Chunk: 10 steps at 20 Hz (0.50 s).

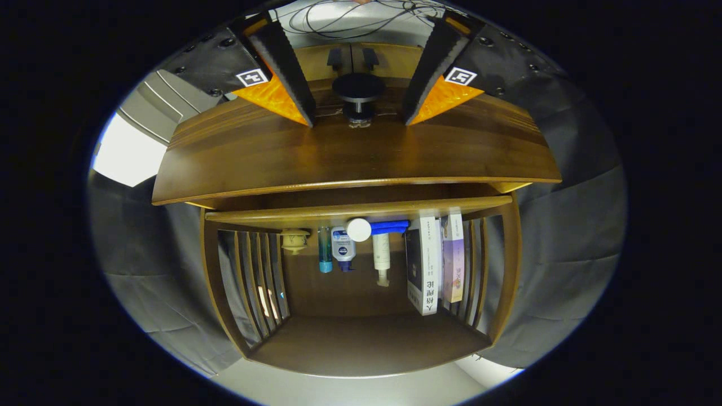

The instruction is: Pull open the drawer, take out the items inside it, and place them on the countertop above the cabinet.

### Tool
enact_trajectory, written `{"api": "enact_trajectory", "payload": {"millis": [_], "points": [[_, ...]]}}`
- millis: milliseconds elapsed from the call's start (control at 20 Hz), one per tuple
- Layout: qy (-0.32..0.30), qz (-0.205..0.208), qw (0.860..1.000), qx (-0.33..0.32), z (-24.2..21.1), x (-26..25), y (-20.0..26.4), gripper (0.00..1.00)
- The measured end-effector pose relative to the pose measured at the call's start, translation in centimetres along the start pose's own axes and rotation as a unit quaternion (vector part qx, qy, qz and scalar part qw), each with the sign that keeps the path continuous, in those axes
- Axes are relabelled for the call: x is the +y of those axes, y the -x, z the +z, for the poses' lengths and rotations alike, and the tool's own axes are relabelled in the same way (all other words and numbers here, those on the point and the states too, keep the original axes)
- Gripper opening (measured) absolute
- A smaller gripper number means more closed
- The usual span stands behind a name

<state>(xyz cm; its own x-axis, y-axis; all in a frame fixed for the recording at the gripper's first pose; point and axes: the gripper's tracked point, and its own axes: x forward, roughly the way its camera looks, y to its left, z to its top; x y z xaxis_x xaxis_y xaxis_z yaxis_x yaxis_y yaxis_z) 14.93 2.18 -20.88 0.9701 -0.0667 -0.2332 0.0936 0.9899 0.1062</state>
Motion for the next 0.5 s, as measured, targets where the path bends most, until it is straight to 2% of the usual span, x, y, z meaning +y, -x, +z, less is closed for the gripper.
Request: {"api": "enact_trajectory", "payload": {"millis": [500], "points": [[0.007,-0.002,1.000,0.008,1.7,0.3,-6.8,0.98]]}}
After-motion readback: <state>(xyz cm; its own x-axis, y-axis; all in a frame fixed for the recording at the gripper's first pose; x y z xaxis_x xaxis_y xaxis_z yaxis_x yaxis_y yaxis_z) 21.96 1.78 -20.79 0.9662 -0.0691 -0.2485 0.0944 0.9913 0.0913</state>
